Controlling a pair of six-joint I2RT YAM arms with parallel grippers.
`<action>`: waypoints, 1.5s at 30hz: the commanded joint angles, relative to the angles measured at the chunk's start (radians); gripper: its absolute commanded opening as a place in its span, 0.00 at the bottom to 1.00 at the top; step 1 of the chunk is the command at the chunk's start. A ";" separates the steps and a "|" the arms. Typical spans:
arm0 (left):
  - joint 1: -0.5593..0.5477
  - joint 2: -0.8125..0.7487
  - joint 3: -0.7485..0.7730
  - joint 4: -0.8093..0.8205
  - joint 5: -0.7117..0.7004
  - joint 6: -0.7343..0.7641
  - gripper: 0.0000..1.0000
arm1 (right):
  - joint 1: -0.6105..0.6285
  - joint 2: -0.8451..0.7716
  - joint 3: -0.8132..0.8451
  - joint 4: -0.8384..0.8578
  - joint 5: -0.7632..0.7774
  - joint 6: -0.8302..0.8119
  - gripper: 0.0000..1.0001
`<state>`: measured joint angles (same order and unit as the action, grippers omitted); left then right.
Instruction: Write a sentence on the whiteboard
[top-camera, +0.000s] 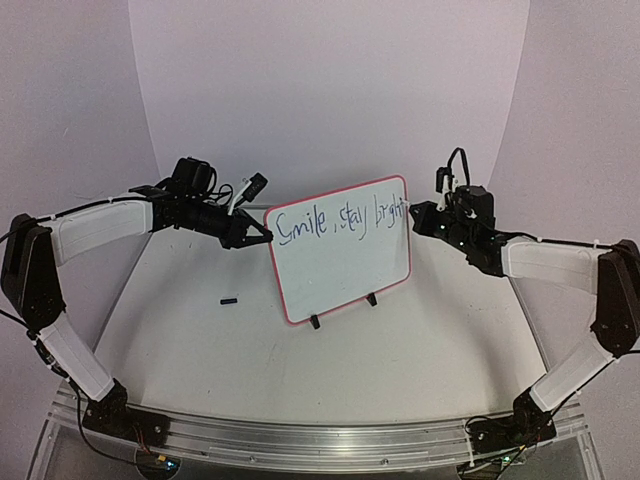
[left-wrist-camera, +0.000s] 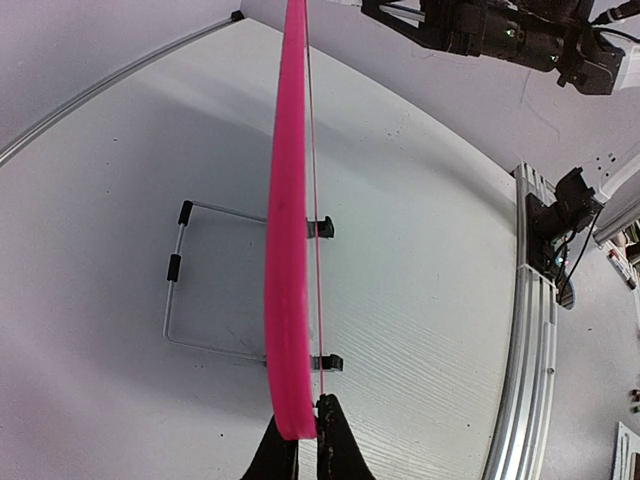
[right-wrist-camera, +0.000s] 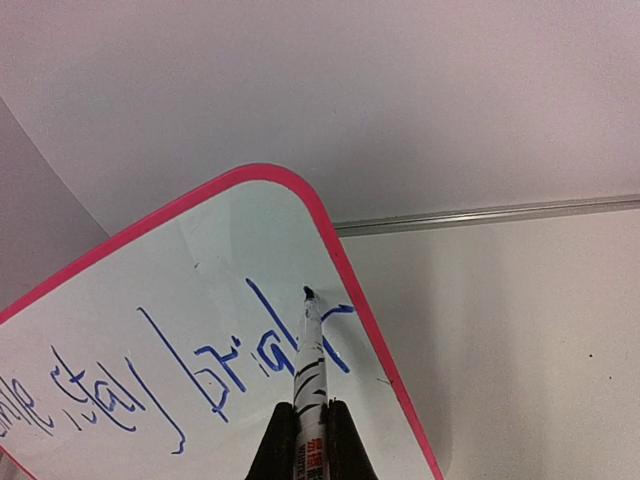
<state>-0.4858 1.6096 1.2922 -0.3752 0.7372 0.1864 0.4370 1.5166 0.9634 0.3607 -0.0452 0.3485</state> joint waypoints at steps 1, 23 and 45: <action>-0.031 0.045 -0.011 -0.131 -0.039 0.048 0.00 | -0.004 0.026 0.026 0.029 0.008 0.003 0.00; -0.032 0.046 -0.011 -0.131 -0.039 0.048 0.00 | -0.004 -0.002 -0.089 0.037 0.027 0.056 0.00; -0.035 0.047 -0.011 -0.131 -0.039 0.046 0.00 | -0.003 -0.072 -0.148 0.015 0.053 0.067 0.00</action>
<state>-0.4911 1.6096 1.2942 -0.3756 0.7307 0.1867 0.4370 1.4433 0.8146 0.3634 -0.0036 0.4049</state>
